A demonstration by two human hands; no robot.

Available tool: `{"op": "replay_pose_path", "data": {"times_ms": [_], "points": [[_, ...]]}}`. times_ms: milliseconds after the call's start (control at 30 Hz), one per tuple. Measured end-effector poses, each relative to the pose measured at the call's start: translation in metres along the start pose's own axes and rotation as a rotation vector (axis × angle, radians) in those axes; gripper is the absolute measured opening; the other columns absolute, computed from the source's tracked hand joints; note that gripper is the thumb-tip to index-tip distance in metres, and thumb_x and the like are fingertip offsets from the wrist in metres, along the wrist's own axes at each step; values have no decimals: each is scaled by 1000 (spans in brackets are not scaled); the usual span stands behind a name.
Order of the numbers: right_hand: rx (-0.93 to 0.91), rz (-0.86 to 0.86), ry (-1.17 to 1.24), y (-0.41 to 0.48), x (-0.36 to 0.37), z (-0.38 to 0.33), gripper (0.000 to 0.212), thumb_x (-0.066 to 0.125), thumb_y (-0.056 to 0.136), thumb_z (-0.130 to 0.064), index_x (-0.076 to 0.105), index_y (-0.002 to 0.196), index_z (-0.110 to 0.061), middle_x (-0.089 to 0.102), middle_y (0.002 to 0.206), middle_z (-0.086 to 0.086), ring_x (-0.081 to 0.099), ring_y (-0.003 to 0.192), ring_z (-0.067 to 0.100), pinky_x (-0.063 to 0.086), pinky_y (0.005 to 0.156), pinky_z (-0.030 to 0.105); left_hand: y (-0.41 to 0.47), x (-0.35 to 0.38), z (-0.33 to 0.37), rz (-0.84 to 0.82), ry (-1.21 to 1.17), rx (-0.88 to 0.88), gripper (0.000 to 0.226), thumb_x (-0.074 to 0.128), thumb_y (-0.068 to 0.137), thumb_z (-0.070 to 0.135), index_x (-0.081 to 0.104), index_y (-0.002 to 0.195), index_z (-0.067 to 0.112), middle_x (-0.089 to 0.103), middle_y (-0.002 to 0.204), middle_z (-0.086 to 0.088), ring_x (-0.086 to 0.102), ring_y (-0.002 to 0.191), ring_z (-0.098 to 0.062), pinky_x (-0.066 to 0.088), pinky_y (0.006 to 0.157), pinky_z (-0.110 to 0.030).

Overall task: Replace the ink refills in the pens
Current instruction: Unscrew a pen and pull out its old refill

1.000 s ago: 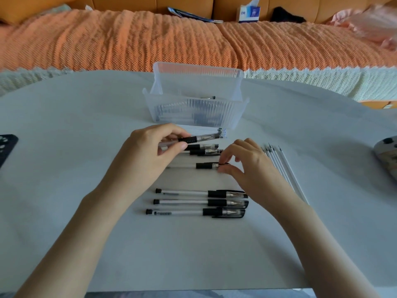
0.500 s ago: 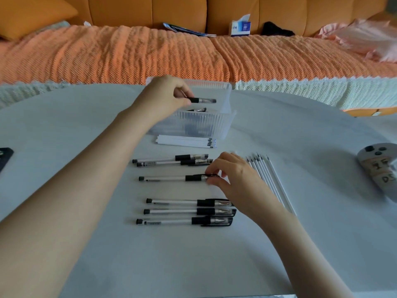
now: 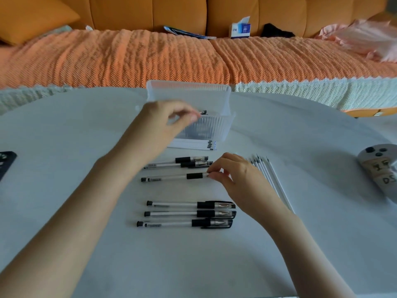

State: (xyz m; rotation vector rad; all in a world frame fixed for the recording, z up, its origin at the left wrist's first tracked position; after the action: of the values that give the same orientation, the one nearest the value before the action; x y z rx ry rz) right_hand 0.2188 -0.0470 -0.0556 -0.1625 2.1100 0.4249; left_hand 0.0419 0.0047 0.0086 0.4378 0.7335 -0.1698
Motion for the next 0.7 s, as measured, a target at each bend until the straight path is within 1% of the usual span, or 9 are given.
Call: {"op": "replay_pose_path", "data": {"times_ms": [33, 100, 133, 200, 333, 433, 500, 600, 700], "points": [[16, 0, 22, 0, -1, 0, 12, 58, 90, -21, 68, 93, -14, 60, 88, -7, 50, 82, 11, 43, 72, 30, -16, 5, 2, -37, 8, 4, 15, 61, 88, 26, 70, 100, 23, 66, 98, 15, 58, 92, 5, 36, 85, -2], [52, 5, 75, 0, -4, -2, 12, 58, 90, -22, 68, 93, -16, 60, 84, -12, 56, 83, 14, 45, 74, 34, -44, 18, -1, -108, 83, -5, 21, 64, 83, 34, 68, 103, 28, 66, 102, 17, 57, 96, 4, 41, 90, -15], [74, 8, 102, -1, -5, -3, 12, 58, 91, -22, 68, 93, -17, 58, 79, -17, 57, 81, 13, 45, 73, 33, -55, 24, -4, -134, 125, -15, 25, 64, 82, 38, 67, 105, 30, 65, 104, 19, 57, 99, 1, 43, 91, -22], [114, -3, 140, -2, -7, -4, 11, 57, 91, -22, 67, 94, -18, 54, 72, -21, 57, 75, 11, 44, 67, 28, -69, 33, -9, -139, 171, -51, 30, 64, 81, 42, 64, 110, 33, 64, 108, 20, 57, 102, -1, 46, 89, -28], [132, -38, 233, -3, -7, -5, 9, 57, 90, -20, 66, 90, -21, 66, 75, -11, 59, 66, 5, 45, 62, 18, -76, 42, -13, -29, 169, -31, 25, 65, 83, 39, 66, 106, 29, 68, 98, 15, 58, 89, 0, 50, 76, -28], [134, -54, 289, -3, -7, -7, 8, 58, 90, -20, 67, 89, -20, 67, 75, -9, 59, 66, 6, 45, 63, 15, -75, 45, -11, 16, 138, 14, 28, 55, 83, 49, 67, 97, 29, 68, 89, 15, 60, 75, -3, 51, 66, -30], [128, -61, 311, -4, -8, -8, 9, 58, 90, -18, 67, 90, -19, 67, 76, -8, 59, 67, 6, 43, 61, 12, -75, 47, -13, 24, 107, 35, 31, 49, 84, 50, 67, 94, 27, 68, 85, 13, 63, 70, -7, 52, 63, -32], [122, -74, 322, -3, -11, -9, 10, 57, 91, -15, 67, 89, -16, 67, 76, -5, 60, 68, 6, 40, 60, 8, -74, 48, -13, 41, 132, 39, 31, 48, 84, 52, 68, 91, 29, 67, 72, 8, 62, 61, -11, 51, 57, -32], [123, -72, 352, -3, -13, -9, 12, 57, 90, -9, 69, 88, -11, 66, 72, -3, 60, 67, 7, 40, 60, 7, -74, 50, -12, 82, 169, 29, 30, 49, 82, 55, 68, 87, 33, 65, 63, 10, 57, 54, -8, 50, 52, -30]]}}
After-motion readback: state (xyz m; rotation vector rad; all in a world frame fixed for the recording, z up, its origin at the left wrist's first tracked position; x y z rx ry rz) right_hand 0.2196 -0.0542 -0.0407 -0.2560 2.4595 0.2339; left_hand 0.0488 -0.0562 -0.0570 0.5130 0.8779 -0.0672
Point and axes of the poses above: each hand's wrist, its own y-axis towards the middle knuckle, its own x-axis out of the palm, z = x × y, the point moved 1 cm from there along y, towards the middle knuckle
